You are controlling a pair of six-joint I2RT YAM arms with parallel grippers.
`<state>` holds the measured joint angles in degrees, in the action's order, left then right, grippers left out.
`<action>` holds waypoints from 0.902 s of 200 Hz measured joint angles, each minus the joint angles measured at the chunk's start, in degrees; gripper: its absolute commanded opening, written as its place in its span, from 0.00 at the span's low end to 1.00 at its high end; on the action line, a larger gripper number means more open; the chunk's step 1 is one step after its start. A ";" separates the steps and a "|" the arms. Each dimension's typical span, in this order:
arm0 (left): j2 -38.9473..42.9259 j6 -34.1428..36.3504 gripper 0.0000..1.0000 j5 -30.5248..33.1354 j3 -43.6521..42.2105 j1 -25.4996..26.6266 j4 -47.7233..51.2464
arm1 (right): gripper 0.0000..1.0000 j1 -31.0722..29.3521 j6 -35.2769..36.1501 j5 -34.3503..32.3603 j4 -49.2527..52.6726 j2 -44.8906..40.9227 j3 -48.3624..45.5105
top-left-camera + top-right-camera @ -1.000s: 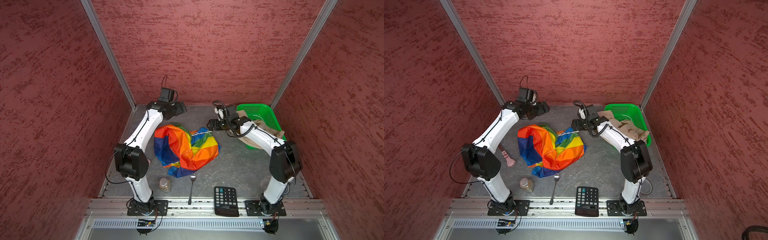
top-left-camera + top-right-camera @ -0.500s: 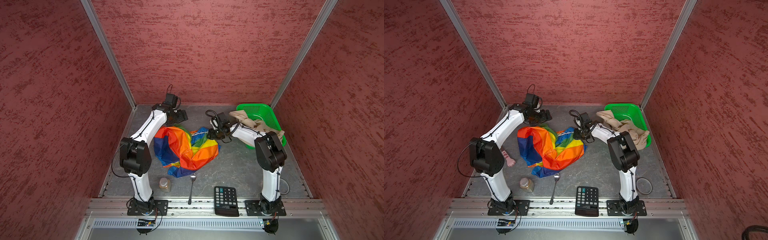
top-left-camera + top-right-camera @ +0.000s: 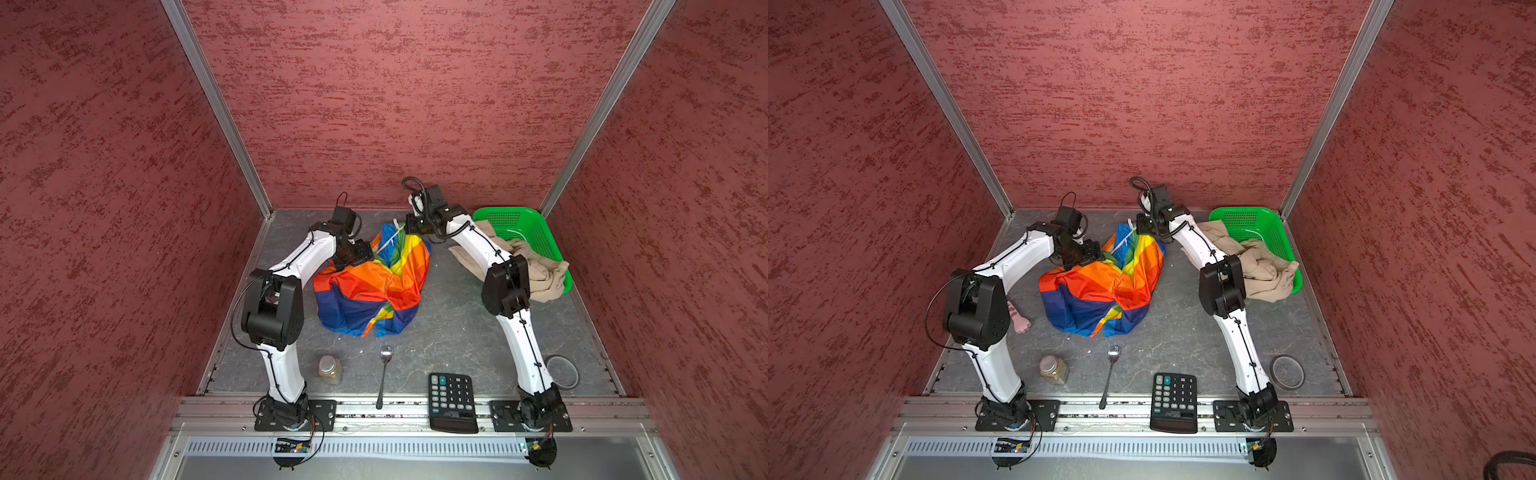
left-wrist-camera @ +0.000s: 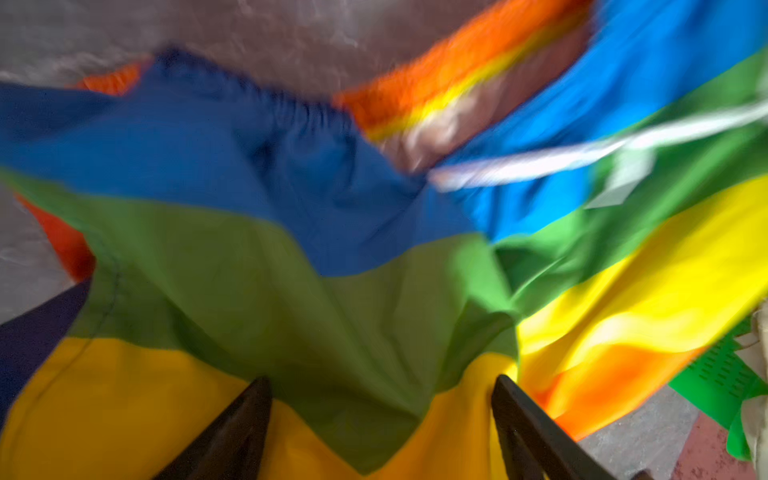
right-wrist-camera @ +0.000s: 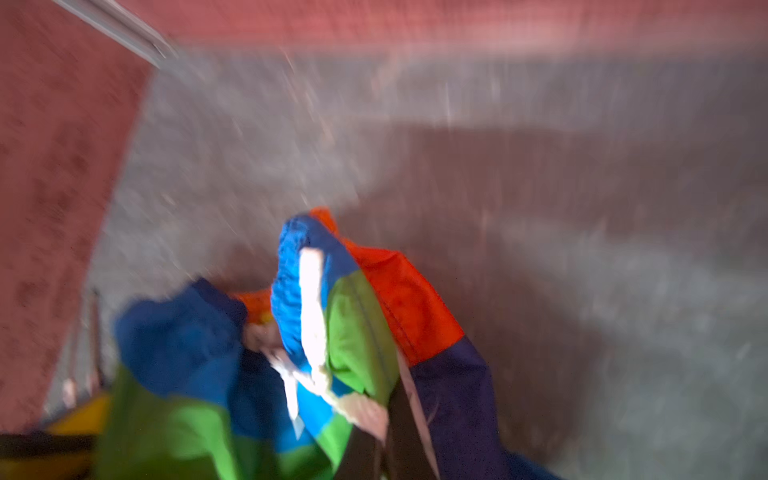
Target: Fold and stack the shorts
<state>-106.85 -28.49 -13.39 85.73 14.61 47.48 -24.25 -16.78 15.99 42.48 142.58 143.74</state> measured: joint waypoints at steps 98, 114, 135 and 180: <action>3.89 -3.96 0.81 -6.45 -7.50 0.04 -5.55 | 0.89 -1.92 0.31 -5.44 -4.31 -6.47 -9.29; 4.11 -4.72 0.83 -7.45 -7.39 -0.31 -5.95 | 0.93 -4.24 2.56 -9.84 -5.40 -14.32 -21.94; 5.66 -5.42 0.85 -8.17 -7.28 -1.90 -6.49 | 0.96 -8.74 4.44 -13.99 -9.42 -28.72 -40.83; 9.79 -6.67 0.86 -6.54 -4.66 -8.61 -8.07 | 0.99 -20.57 8.61 -18.05 -18.78 -47.71 -61.57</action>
<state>-97.06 -35.16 -19.92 81.08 6.00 39.42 -44.82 -8.16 -2.07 23.70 94.87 82.17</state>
